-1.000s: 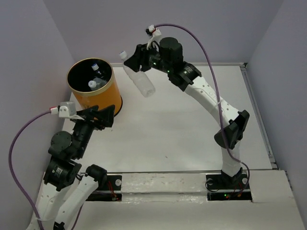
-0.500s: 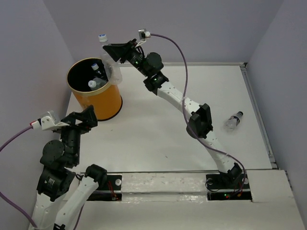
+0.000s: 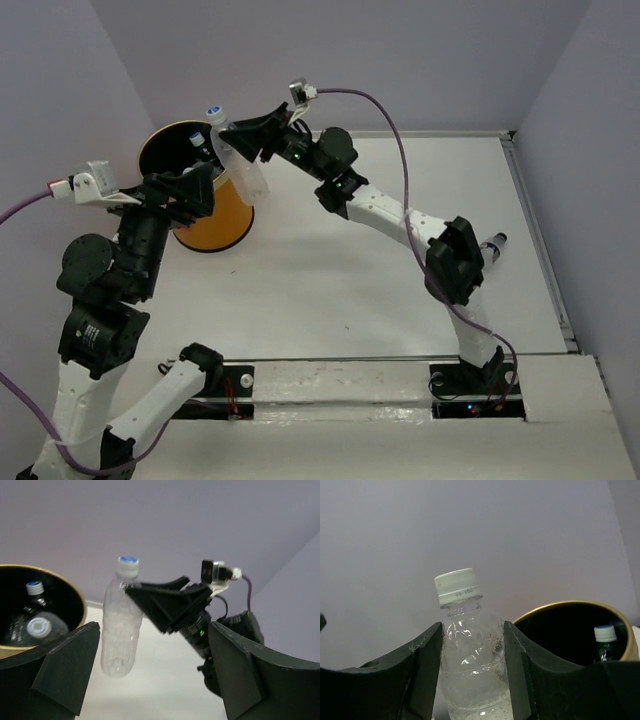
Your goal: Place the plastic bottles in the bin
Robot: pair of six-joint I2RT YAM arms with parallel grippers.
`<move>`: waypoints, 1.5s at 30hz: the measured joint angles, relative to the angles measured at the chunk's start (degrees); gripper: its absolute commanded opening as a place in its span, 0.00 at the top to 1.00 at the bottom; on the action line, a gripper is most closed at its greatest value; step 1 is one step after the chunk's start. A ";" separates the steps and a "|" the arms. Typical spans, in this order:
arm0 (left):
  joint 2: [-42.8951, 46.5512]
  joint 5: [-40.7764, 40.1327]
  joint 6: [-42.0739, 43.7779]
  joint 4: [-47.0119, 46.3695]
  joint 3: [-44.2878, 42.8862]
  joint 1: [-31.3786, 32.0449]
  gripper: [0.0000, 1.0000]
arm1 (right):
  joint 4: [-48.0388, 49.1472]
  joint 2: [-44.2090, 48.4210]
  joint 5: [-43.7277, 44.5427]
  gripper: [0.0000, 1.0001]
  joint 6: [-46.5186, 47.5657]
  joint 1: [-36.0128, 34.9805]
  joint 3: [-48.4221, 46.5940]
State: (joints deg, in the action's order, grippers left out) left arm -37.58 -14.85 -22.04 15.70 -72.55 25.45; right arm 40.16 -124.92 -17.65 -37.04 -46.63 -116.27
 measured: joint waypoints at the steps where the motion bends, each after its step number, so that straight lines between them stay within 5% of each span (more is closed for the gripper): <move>1: -1.25 1.11 -0.44 -0.17 -1.75 0.00 0.01 | 0.76 3.23 -0.61 0.90 0.35 0.02 5.03; 7: -8.55 5.70 -2.62 -0.39 -9.27 0.00 0.02 | 3.23 19.32 -3.52 0.90 3.17 0.02 25.99; 14: -17.29 13.09 -5.60 0.83 -10.10 0.00 0.06 | 4.13 25.42 -4.87 0.91 5.25 0.02 33.77; 24: -21.14 15.08 -6.58 3.85 -9.42 -0.35 0.34 | 5.09 25.99 -5.53 0.92 5.75 0.09 37.38; 33: -20.24 14.36 -6.12 4.52 -8.79 -0.22 0.23 | 5.20 26.03 -5.27 0.92 6.67 0.02 37.48; 45: -21.44 11.67 -3.72 5.53 -8.79 -0.04 0.67 | 4.42 26.43 -3.85 0.92 8.55 0.04 37.62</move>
State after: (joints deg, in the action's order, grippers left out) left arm -59.02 -3.18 -25.76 21.23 -81.34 25.41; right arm 44.58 -98.50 -21.50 -28.49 -46.59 -78.65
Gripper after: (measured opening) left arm 0.437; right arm 0.537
